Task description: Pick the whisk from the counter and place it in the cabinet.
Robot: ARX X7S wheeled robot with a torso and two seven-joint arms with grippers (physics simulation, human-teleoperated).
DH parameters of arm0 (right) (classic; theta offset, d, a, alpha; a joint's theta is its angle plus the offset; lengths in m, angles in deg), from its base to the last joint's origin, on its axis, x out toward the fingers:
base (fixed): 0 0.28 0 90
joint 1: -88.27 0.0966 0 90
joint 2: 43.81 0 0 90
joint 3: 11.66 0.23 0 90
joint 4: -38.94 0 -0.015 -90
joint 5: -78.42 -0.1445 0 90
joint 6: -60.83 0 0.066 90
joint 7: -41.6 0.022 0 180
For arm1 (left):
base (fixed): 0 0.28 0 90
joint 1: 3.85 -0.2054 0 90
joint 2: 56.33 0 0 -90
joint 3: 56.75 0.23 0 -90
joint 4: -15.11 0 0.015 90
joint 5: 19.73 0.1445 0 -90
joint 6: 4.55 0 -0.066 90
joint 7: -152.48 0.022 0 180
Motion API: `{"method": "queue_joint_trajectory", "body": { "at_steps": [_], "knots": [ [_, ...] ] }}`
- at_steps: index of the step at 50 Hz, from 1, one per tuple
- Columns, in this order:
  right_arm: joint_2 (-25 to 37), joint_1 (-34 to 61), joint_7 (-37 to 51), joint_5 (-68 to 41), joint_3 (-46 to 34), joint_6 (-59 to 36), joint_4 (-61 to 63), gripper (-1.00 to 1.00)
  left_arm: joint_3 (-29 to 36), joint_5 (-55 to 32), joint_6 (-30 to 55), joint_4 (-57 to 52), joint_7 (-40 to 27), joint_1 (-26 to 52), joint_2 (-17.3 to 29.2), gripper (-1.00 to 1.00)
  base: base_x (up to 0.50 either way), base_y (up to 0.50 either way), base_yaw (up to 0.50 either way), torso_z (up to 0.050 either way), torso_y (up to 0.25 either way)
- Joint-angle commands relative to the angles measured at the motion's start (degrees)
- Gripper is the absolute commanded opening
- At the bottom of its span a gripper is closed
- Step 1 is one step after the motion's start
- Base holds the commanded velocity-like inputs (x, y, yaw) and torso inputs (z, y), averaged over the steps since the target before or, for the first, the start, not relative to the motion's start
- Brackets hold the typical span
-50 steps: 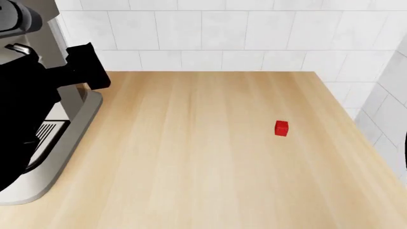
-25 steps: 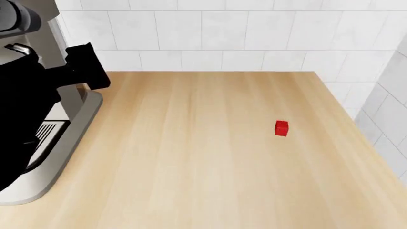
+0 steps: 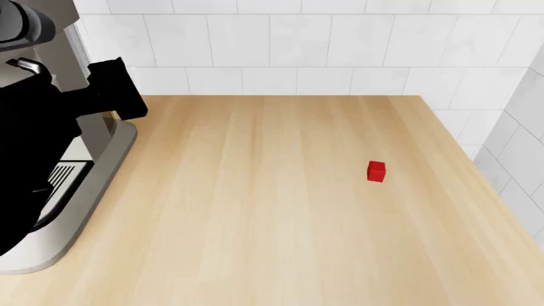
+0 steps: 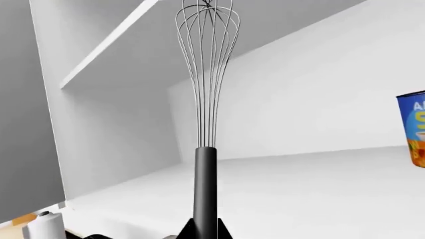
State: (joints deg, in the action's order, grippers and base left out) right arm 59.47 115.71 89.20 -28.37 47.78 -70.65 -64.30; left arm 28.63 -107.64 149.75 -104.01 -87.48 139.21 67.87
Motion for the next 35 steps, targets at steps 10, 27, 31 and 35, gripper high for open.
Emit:
{"method": "queue_joint_trajectory", "body": {
  "at_steps": [10,27,31,35],
  "knots": [
    [-3.1,5.6,2.3,-0.2,-0.5,0.7,-9.6,-1.0,0.4,0.1,-0.6,0.1,0.2,-0.1,0.2,1.0,0.0,0.0,0.0,0.0,0.0],
    [-8.3,14.3,-4.2,1.3,-1.6,1.7,-25.7,-1.0,0.7,0.1,-1.3,0.4,0.2,-0.1,0.3,1.0,0.0,0.0,0.0,0.0,0.0],
    [-8.9,15.8,-4.0,1.7,-2.0,1.4,-29.2,-1.0,0.7,0.0,-1.4,0.4,0.2,-0.1,0.4,1.0,0.0,0.0,0.0,0.0,0.0],
    [-9.4,16.8,-2.5,1.8,-2.0,1.4,-31.8,-1.0,0.8,0.1,-1.6,0.5,0.2,-0.1,0.4,1.0,0.0,0.0,0.0,0.0,0.0]
  ]
}}
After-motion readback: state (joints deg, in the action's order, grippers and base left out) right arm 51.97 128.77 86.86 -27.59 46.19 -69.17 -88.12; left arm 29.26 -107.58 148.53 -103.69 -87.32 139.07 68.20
